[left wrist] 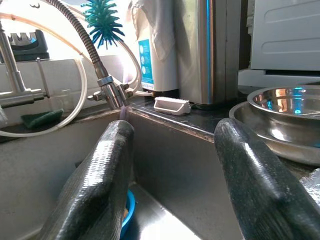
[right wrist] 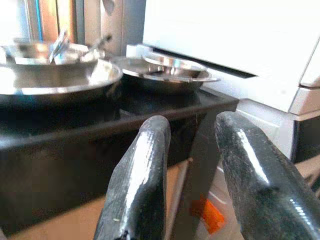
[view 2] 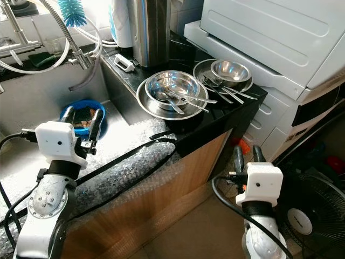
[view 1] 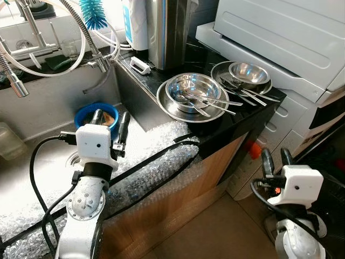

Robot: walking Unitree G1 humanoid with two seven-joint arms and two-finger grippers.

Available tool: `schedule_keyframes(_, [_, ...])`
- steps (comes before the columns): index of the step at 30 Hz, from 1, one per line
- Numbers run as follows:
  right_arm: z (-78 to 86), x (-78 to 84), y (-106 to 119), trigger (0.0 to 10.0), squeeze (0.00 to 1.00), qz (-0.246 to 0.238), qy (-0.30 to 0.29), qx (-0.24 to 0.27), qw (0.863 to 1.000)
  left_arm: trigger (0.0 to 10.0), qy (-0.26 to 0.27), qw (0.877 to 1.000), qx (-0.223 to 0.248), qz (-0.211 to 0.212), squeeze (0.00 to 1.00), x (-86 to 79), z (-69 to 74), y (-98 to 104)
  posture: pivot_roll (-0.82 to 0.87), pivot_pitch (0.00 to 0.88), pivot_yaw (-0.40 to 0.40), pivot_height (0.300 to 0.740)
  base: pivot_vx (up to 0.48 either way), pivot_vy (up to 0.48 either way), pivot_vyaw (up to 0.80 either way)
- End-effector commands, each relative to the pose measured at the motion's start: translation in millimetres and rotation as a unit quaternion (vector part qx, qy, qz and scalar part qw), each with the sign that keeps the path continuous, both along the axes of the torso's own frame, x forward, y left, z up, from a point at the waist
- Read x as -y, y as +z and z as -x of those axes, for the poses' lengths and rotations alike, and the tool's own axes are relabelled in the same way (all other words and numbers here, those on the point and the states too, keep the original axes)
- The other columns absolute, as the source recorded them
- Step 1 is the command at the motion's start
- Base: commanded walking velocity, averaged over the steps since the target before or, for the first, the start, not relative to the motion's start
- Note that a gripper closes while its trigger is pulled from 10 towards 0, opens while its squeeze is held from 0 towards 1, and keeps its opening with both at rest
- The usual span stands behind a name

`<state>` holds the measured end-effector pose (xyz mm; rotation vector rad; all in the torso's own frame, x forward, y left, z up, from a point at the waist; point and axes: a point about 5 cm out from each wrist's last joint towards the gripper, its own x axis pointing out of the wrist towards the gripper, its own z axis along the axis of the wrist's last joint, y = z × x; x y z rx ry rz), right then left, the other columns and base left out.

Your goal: Kitchen organization

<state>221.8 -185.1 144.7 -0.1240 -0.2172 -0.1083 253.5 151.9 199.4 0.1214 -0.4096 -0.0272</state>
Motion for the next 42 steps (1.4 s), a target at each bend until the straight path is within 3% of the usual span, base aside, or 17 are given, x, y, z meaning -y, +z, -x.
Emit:
schedule_keyframes(1, [-2.6, -1.0, 0.0, 10.0, 0.00, -0.018, 0.005, -0.003, 1.000, 10.0, -0.001, 1.000, 0.011, 0.001, 0.00, 0.3, 0.0, 2.5, 0.04, 0.080, -0.035, 0.740, 0.000, 0.000, 0.00])
schedule_keyframes(2, [-4.5, -3.0, 1.0, 10.0, 0.00, -0.030, 0.010, -0.001, 1.000, 10.0, -0.002, 1.000, 0.011, 0.001, 0.00, 0.8, -0.2, 2.5, 0.03, 0.081, -0.033, 0.740, 0.000, 0.000, 0.00])
schedule_keyframes(3, [-5.4, -3.9, 1.0, 10.0, 0.41, -0.041, 0.013, -0.001, 0.999, 10.0, -0.002, 1.000, 0.011, 0.001, 0.00, 1.2, -0.3, 2.4, 0.03, 0.081, -0.033, 0.740, 0.000, 0.000, 0.00])
schedule_keyframes(4, [-7.1, -5.4, 0.8, 10.0, 1.00, -0.061, 0.019, -0.001, 0.998, 10.0, -0.003, 1.000, 0.011, 0.002, 0.00, 1.6, -0.6, 2.1, 0.03, 0.081, -0.033, 0.740, 0.000, 0.000, 0.00])
schedule_keyframes(6, [-10.0, -8.1, -1.6, 10.0, 1.00, -0.102, 0.032, -0.010, 0.994, 10.0, -0.005, 1.000, 0.010, 0.001, 0.00, 2.6, -0.8, 1.9, 0.04, 0.083, -0.035, 0.740, 0.000, 0.000, 0.00])
schedule_keyframes(8, [-12.4, -8.5, -2.4, 10.0, 1.00, -0.113, 0.036, -0.013, 0.993, 10.0, -0.005, 1.000, 0.010, 0.002, 0.00, 2.7, -0.8, 1.9, 0.04, 0.086, -0.034, 0.740, 0.000, 0.000, 0.00])
schedule_keyframes(9, [-15.2, -7.5, -3.2, 10.0, 0.89, -0.122, 0.034, -0.016, 0.992, 10.0, -0.005, 1.000, 0.009, 0.002, 0.00, 2.8, -0.9, 1.6, 0.04, 0.086, -0.034, 0.740, 0.000, 0.000, 0.00])
schedule_keyframes(10, [-16.4, -7.2, -3.3, 10.0, 0.89, -0.127, 0.033, -0.016, 0.991, 10.0, -0.005, 1.000, 0.009, 0.002, 0.00, 2.7, -0.9, 1.4, 0.04, 0.086, -0.034, 0.740, 0.000, 0.000, 0.00])
schedule_keyframes(11, [-18.1, -7.3, -3.7, 10.0, 0.00, -0.131, 0.035, -0.019, 0.991, 10.0, -0.005, 1.000, 0.009, 0.001, 0.00, 2.6, -1.0, 1.1, 0.04, 0.087, -0.035, 0.740, 0.000, 0.000, 0.00])
schedule_keyframes(32, [-45.1, -25.0, 3.6, 10.0, 0.00, -0.128, 0.140, -0.022, 0.982, 10.0, -0.009, 1.000, 0.010, 0.001, 0.00, 5.6, -0.6, 1.3, 0.05, 0.077, -0.042, 0.740, 0.000, 0.000, 0.00])
schedule_keyframes(35, [-49.7, -28.1, 4.0, 10.0, 0.00, -0.154, 0.153, -0.023, 0.976, 10.0, -0.009, 1.000, 0.010, 0.002, 0.00, 6.4, -0.6, 1.4, 0.05, 0.072, -0.041, 0.740, 0.000, 0.000, 0.00])
schedule_keyframes(42, [-58.4, -39.6, 5.3, 10.0, 0.00, -0.160, 0.199, -0.024, 0.967, 10.0, -0.012, 1.000, 0.010, 0.003, 0.00, 8.4, -1.5, 1.7, 0.05, 0.066, -0.043, 0.740, 0.000, 0.000, 0.00])
